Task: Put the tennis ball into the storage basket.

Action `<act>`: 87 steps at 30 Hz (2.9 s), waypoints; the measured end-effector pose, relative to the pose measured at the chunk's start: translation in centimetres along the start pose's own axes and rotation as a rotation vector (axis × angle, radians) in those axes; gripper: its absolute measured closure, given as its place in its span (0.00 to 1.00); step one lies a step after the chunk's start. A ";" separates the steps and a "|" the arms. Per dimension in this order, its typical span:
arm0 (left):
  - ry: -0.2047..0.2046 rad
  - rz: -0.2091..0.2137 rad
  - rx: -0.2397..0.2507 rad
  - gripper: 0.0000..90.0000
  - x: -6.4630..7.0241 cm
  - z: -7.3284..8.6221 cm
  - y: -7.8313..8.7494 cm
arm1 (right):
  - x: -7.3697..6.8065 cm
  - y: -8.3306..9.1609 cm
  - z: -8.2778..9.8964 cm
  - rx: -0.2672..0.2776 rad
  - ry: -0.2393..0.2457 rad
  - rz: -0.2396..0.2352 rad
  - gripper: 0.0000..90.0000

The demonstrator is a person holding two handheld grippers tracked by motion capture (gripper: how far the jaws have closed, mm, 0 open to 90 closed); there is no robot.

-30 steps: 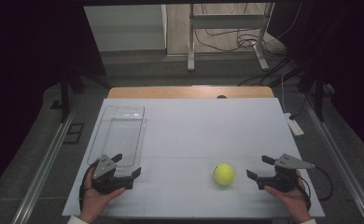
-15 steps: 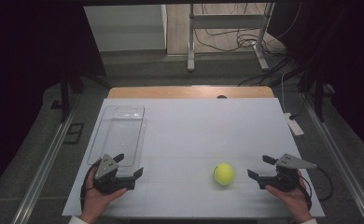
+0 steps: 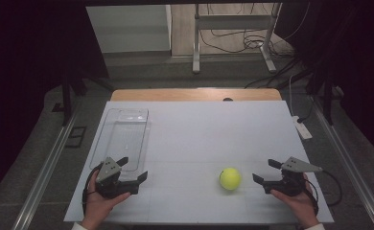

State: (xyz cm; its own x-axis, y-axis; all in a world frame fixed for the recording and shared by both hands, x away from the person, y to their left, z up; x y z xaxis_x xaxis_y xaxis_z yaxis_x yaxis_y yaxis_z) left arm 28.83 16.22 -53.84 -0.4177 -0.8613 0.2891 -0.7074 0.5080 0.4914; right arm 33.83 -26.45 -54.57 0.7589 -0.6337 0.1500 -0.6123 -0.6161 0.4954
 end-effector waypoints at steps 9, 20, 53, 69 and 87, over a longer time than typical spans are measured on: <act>0.005 0.031 -0.007 0.13 1.4 -1.2 -0.9 | 0.0 0.2 0.0 0.008 -0.008 0.001 0.15; -0.013 0.055 -0.017 0.13 2.4 -2.0 -0.9 | 0.0 0.1 0.0 0.004 -0.006 0.003 0.15; -0.073 0.112 -0.078 0.13 4.8 -3.2 -2.5 | 0.1 -0.1 0.2 -0.009 0.001 0.008 0.15; -0.099 0.132 -0.103 0.13 6.1 -3.7 -3.4 | 0.1 -0.1 0.2 -0.011 0.001 0.010 0.15; -0.128 0.158 -0.123 0.12 7.9 -4.3 -4.6 | 0.2 -0.1 0.2 -0.010 -0.002 0.011 0.15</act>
State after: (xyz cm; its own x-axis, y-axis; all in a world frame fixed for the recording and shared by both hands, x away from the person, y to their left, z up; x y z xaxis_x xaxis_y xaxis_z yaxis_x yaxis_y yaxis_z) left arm 31.21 7.07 -50.28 -0.5922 -0.7600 0.2680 -0.5559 0.6260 0.5469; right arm 34.03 -26.58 -54.78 0.7516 -0.6415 0.1537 -0.6185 -0.6043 0.5024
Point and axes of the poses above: each handheld gripper's, and its own axes: y roughly backward along the jaws, z roughly out of its underside, x roughly to its right, the point moved 9 cm from there along -y, roughly forward along the jaws, and after that the axes turned 14 degrees about y, right-handed, at the moved point
